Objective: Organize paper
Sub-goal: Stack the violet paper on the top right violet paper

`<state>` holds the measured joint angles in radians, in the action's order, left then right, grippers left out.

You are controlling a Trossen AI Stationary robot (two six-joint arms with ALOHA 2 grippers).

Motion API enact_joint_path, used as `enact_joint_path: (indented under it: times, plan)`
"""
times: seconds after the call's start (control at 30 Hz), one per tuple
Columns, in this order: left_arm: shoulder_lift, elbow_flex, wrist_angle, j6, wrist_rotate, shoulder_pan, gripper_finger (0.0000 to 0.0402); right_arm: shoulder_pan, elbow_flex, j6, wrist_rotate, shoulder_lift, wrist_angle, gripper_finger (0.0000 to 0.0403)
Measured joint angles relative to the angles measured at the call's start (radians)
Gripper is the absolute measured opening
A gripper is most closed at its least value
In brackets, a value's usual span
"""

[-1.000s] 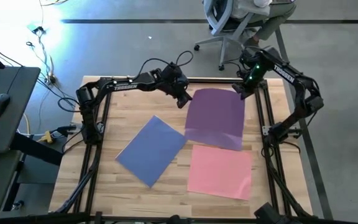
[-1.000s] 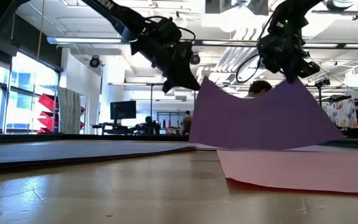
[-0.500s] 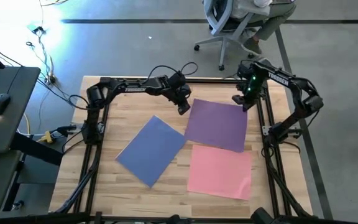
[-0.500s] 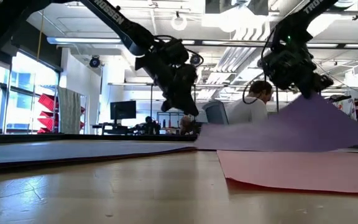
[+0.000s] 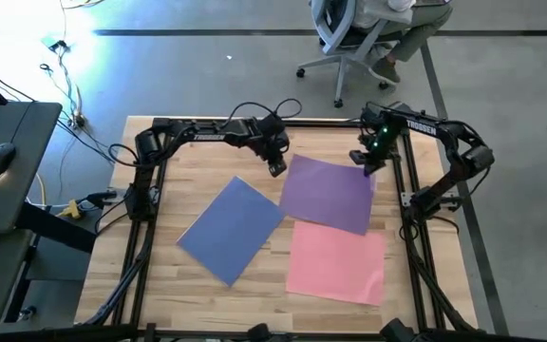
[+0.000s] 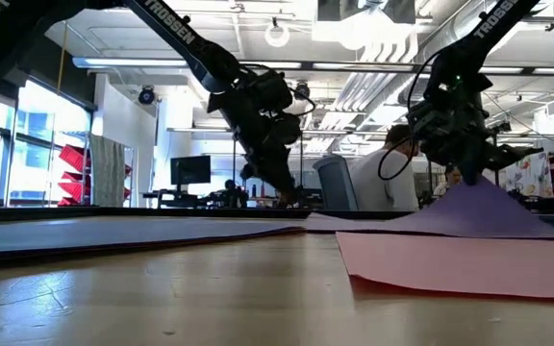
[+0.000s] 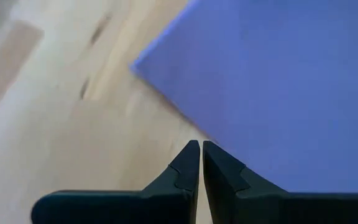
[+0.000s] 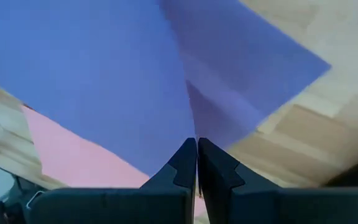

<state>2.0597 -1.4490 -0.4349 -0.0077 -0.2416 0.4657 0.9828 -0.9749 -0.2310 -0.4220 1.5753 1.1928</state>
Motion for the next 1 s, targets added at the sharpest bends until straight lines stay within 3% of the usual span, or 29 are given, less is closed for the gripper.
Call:
enact_joint_path:
  times: [0.27,0.53,1.0]
  plan:
    - [0.026,0.001,-0.007,0.012,0.018,-0.002,0.0000,0.006,0.000,0.003,0.029,0.000,0.011,0.0000]
    - [0.026,0.003,-0.025,0.012,-0.015,-0.009,0.0000,0.021,0.000,0.008,0.158,0.000,0.010,0.0000]
    - [0.026,0.003,-0.046,0.009,-0.016,-0.051,0.0000,0.004,0.000,0.109,0.206,0.000,-0.035,0.0000]
